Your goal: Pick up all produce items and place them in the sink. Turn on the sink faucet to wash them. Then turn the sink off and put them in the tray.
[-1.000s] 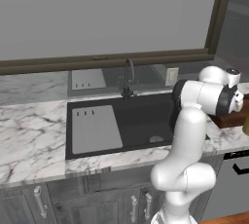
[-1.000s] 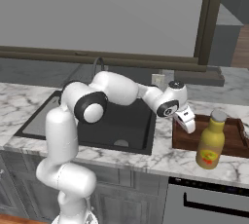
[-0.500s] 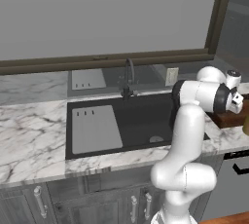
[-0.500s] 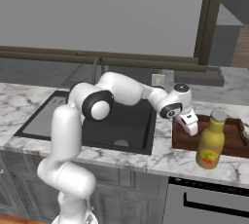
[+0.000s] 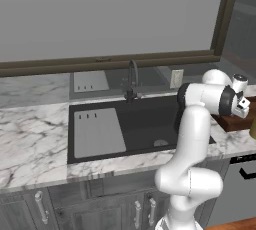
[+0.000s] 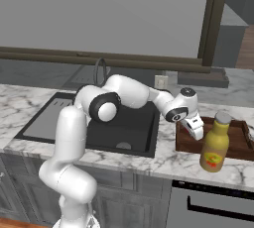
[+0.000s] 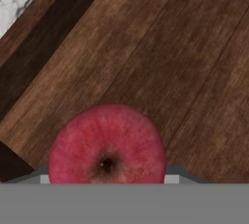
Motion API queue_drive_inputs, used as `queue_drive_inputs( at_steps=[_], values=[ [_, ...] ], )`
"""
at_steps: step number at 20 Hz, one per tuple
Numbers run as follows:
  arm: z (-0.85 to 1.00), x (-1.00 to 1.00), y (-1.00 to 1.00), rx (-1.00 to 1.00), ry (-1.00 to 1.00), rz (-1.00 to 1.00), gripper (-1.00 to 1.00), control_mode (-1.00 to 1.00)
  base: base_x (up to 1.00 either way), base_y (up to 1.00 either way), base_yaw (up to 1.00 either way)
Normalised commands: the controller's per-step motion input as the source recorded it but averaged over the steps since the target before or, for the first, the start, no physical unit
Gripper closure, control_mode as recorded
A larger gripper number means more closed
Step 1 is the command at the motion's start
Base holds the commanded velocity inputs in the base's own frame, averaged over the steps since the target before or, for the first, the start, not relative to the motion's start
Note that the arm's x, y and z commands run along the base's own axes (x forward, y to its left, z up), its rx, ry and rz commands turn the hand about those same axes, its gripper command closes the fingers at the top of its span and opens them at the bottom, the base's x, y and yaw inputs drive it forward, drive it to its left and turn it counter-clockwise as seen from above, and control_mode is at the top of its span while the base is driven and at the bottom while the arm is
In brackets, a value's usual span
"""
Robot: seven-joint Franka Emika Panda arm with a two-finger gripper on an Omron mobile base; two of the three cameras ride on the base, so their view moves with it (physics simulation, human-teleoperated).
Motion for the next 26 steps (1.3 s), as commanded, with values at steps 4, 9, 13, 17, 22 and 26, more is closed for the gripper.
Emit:
queue_drive_inputs(
  at_steps=[4,9,13,17,22,26],
  values=[
    [-0.04,0.02,0.00,0.00,0.01,0.00,-1.00,-1.00,0.00,0.00,0.00],
    [0.00,0.01,0.00,0.01,0.00,0.00,-1.00,-1.00,0.00,0.00,0.00],
    [0.04,0.00,0.00,0.00,-0.01,0.00,-1.00,-1.00,0.00,0.00,0.00],
    [0.33,0.00,0.08,0.00,-0.02,0.00,-1.00,-1.00,0.00,0.00,0.00],
    [0.50,0.00,0.21,0.00,-0.03,0.00,-1.00,-1.00,0.00,0.00,0.00],
    [0.42,-0.02,0.23,0.00,-0.01,0.00,-1.00,-1.00,0.00,0.00,0.00]
  ],
)
